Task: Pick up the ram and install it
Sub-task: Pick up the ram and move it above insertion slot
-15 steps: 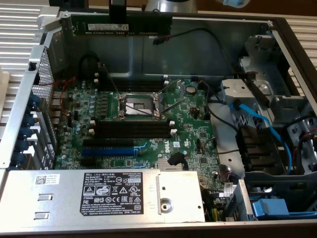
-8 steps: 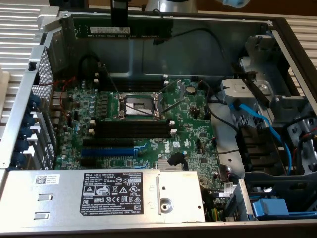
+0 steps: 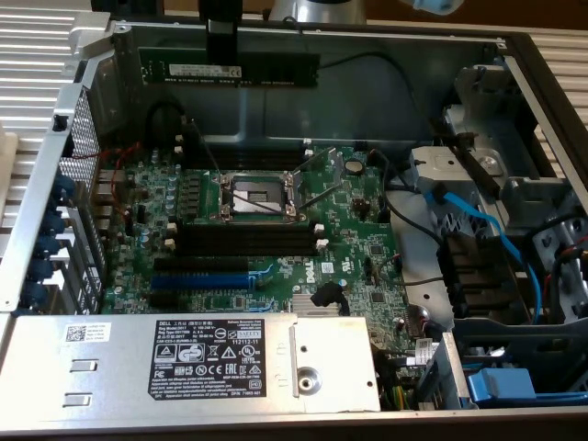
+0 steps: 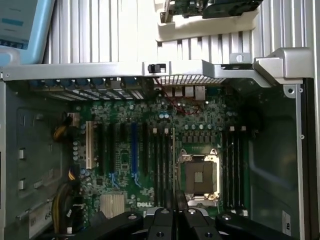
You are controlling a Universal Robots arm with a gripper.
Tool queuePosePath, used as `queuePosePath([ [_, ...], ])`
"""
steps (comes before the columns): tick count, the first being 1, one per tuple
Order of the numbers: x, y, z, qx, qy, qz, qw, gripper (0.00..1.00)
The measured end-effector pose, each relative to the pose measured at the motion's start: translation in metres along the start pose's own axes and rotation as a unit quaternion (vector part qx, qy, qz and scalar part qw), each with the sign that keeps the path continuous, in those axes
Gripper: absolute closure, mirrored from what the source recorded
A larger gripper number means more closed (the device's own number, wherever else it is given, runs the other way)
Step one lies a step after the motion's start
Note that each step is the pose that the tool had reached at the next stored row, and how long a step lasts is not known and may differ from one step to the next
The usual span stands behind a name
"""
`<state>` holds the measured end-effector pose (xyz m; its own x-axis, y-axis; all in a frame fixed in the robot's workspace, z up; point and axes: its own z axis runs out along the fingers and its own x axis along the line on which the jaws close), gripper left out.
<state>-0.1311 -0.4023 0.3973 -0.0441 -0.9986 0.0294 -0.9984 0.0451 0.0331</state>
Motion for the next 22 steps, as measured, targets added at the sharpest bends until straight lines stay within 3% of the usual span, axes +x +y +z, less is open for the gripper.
queuePosePath([
  [2, 0.0, -0.0004, 0.0021, 0.0001, 0.001, 0.003, 1.0, 0.88],
  [7, -0.003, -0.0062, 0.0051, 0.0018, 0.0114, 0.004, 0.9999, 0.88],
  [9, -0.003, -0.0066, 0.0067, 0.0034, 0.0134, 0.004, 0.9999, 0.88],
  [15, -0.002, -0.0074, 0.0126, 0.006, 0.0169, 0.006, 0.9998, 0.88],
  [22, -0.003, -0.0092, 0.0207, 0.0069, 0.0172, 0.007, 0.9998, 0.88],
])
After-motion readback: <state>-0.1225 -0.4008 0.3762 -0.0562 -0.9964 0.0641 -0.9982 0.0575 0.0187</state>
